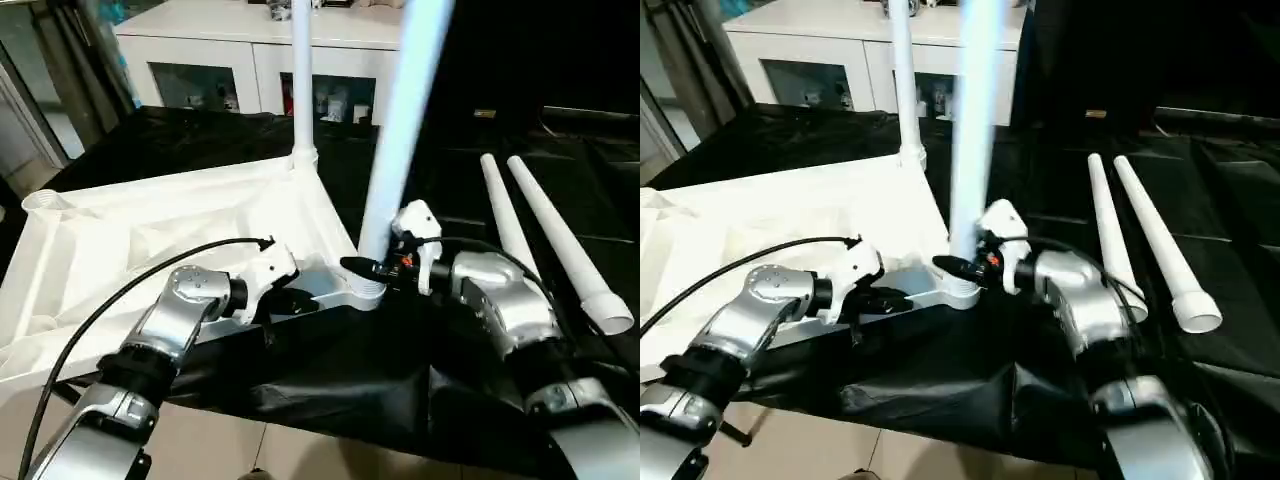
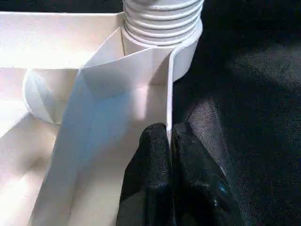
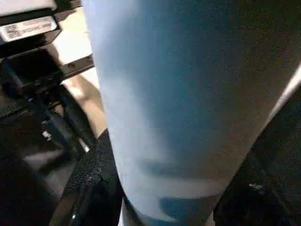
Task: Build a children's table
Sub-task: Insert table leg to table base
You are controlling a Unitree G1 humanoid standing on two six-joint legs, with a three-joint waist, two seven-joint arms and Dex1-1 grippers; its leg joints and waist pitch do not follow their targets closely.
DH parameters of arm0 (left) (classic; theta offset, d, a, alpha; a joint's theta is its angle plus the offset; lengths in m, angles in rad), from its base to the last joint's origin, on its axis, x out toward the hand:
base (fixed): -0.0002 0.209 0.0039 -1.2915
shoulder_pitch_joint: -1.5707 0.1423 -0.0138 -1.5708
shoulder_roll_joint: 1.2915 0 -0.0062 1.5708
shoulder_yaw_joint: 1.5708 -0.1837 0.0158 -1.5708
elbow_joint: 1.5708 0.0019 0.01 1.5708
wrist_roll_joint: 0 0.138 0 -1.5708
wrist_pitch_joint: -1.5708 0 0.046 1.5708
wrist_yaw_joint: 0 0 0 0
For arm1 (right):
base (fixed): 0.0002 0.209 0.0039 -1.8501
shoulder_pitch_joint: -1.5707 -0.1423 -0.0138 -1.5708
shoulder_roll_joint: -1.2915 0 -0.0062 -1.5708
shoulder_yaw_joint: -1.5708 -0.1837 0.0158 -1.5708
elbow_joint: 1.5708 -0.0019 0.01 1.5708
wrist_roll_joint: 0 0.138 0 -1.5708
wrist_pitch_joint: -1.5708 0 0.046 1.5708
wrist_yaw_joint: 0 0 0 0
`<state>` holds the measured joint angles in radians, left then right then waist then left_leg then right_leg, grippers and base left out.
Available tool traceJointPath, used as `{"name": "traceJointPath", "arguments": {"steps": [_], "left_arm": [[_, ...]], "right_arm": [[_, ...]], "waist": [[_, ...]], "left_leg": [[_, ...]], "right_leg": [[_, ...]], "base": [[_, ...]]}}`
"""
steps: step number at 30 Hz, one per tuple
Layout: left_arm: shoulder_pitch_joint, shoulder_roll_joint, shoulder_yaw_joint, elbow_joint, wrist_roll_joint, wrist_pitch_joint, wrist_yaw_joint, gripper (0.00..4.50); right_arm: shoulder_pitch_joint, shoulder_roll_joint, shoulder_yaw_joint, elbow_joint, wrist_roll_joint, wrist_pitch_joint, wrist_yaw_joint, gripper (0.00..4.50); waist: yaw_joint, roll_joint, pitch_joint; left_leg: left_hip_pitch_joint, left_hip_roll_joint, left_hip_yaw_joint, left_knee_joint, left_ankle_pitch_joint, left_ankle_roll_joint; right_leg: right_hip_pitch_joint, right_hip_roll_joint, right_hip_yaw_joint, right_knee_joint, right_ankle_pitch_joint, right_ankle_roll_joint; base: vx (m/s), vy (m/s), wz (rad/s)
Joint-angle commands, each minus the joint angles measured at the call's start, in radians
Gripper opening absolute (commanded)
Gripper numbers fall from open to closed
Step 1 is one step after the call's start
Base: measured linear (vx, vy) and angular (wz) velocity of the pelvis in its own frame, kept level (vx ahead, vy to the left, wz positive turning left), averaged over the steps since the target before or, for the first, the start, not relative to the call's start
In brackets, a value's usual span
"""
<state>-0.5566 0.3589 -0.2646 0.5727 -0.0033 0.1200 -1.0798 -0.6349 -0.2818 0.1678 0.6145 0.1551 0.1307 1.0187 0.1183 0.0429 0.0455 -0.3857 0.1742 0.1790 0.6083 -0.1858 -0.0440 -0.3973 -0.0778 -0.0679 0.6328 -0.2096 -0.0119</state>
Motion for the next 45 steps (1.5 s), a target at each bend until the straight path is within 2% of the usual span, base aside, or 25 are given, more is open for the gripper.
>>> {"name": "traceJointPath", "arguments": {"steps": [1, 3, 6, 9, 12, 13, 15, 21, 27, 30, 33, 36, 38, 39, 45], "left_arm": [[0.001, -0.009, 0.017, -0.019, -0.022, -0.014, 0.013, 0.00], [0.003, -0.007, 0.017, -0.025, -0.024, -0.012, 0.010, 0.00], [0.004, -0.006, 0.018, -0.030, -0.030, -0.014, 0.000, 0.00], [0.006, -0.009, 0.019, -0.036, -0.039, -0.018, -0.015, 0.00], [0.006, -0.011, 0.020, -0.039, -0.043, -0.020, -0.020, 0.00], [0.007, -0.013, 0.021, -0.040, -0.045, -0.020, -0.023, 0.00], [0.003, -0.012, 0.020, -0.041, -0.048, -0.024, -0.043, 0.00], [-0.006, 0.003, 0.020, -0.027, -0.040, -0.046, -0.066, 0.00], [-0.008, 0.010, 0.028, -0.019, -0.036, -0.049, -0.062, 0.00], [-0.014, 0.006, 0.039, -0.015, -0.039, -0.038, -0.047, 0.00], [-0.023, 0.000, 0.049, -0.008, -0.042, -0.026, -0.030, 0.00], [-0.039, -0.002, 0.057, 0.007, -0.040, -0.018, -0.015, 0.00], [-0.042, -0.002, 0.058, 0.010, -0.040, -0.016, -0.011, 0.00], [-0.047, -0.001, 0.059, 0.014, -0.037, -0.011, -0.005, 0.00], [-0.076, -0.008, 0.074, 0.049, -0.025, 0.023, 0.053, 0.00]], "right_arm": [[0.041, 0.019, 0.105, 0.065, -0.036, 0.060, 0.102, 1.91], [0.035, 0.020, 0.108, 0.085, -0.037, 0.061, 0.119, 1.91], [0.040, 0.014, 0.104, 0.094, -0.026, 0.074, 0.157, 1.91], [0.045, 0.011, 0.083, 0.116, -0.010, 0.083, 0.173, 1.91], [0.046, 0.010, 0.073, 0.135, -0.006, 0.081, 0.177, 1.91], [0.046, 0.009, 0.070, 0.145, -0.008, 0.076, 0.179, 1.91], [0.052, 0.003, 0.067, 0.182, -0.024, 0.047, 0.189, 1.91], [0.067, -0.010, 0.085, 0.189, -0.053, -0.003, 0.199, 1.91], [0.070, 0.003, 0.064, 0.206, -0.049, -0.025, 0.175, 1.91], [0.058, 0.021, 0.035, 0.225, -0.039, -0.033, 0.128, 1.91], [0.038, 0.035, 0.007, 0.250, -0.037, -0.044, 0.057, 1.91], [0.012, 0.048, -0.026, 0.272, -0.034, -0.039, -0.030, 1.91], [0.009, 0.050, -0.030, 0.273, -0.034, -0.038, -0.041, 1.91], [0.007, 0.054, -0.035, 0.274, -0.038, -0.034, -0.056, 1.91], [0.010, 0.078, -0.038, 0.268, -0.053, -0.009, -0.119, 1.91]], "waist": [[0.004, -0.021, -0.061], [0.004, -0.023, -0.062], [0.004, -0.019, -0.061], [0.006, -0.020, -0.061], [0.005, -0.013, -0.061], [0.004, -0.016, -0.062], [0.005, -0.011, -0.062], [0.006, -0.012, -0.063], [0.004, -0.010, -0.060], [0.003, -0.012, -0.059], [-0.001, -0.011, -0.052], [-0.009, -0.011, -0.042], [-0.013, -0.012, -0.040], [-0.013, -0.012, -0.042], [-0.015, -0.013, -0.046]], "left_leg": [[0.011, 0.060, -0.021, -0.075, -0.144, 0.066], [0.011, 0.060, -0.020, -0.075, -0.133, 0.076], [0.014, 0.062, -0.020, -0.077, -0.149, 0.069], [0.015, 0.063, -0.020, -0.078, -0.165, 0.065], [0.017, 0.064, -0.021, -0.081, -0.191, 0.050], [0.017, 0.064, -0.022, -0.082, -0.192, 0.047], [0.018, 0.064, -0.022, -0.081, -0.198, 0.044], [0.017, 0.063, -0.021, -0.081, -0.194, 0.049], [0.021, 0.066, -0.023, -0.088, -0.245, 0.032], [0.022, 0.066, -0.024, -0.090, -0.254, 0.026], [0.025, 0.065, -0.024, -0.094, -0.292, 0.013], [0.038, 0.064, -0.032, -0.101, -0.394, -0.018], [0.038, 0.066, -0.038, -0.106, -0.420, -0.032], [0.038, 0.067, -0.038, -0.107, -0.416, -0.032], [0.033, 0.065, -0.031, -0.106, -0.346, -0.018]], "right_leg": [[0.044, -0.086, 0.052, -0.076, -0.144, -0.224], [0.044, -0.084, 0.050, -0.074, -0.127, -0.231], [0.043, -0.084, 0.050, -0.077, -0.146, -0.232], [0.043, -0.084, 0.050, -0.078, -0.153, -0.233], [0.042, -0.084, 0.051, -0.082, -0.170, -0.233], [0.043, -0.083, 0.051, -0.080, -0.161, -0.234], [0.042, -0.085, 0.051, -0.080, -0.156, -0.239], [0.045, -0.084, 0.050, -0.079, -0.132, -0.245], [0.042, -0.085, 0.051, -0.085, -0.188, -0.240], [0.042, -0.086, 0.052, -0.086, -0.206, -0.237], [0.038, -0.088, 0.054, -0.095, -0.270, -0.229], [0.032, -0.094, 0.055, -0.113, -0.460, -0.185], [0.032, -0.095, 0.055, -0.117, -0.500, -0.167], [0.031, -0.095, 0.057, -0.117, -0.491, -0.162], [0.034, -0.091, 0.059, -0.108, -0.375, -0.192]], "base": [[0.000, 0.000, 0.00], [0.000, 0.000, 0.00], [0.000, 0.000, 0.00], [0.000, 0.000, 0.00], [0.000, 0.000, 0.00], [0.000, 0.000, 0.00], [0.000, 0.000, 0.00], [0.000, 0.000, 0.00], [0.000, 0.000, 0.00], [0.000, 0.000, 0.00], [0.000, 0.000, 0.00], [0.000, 0.000, 0.00], [0.000, 0.000, 0.00], [0.000, 0.000, 0.00], [0.000, 0.000, 0.00]]}}
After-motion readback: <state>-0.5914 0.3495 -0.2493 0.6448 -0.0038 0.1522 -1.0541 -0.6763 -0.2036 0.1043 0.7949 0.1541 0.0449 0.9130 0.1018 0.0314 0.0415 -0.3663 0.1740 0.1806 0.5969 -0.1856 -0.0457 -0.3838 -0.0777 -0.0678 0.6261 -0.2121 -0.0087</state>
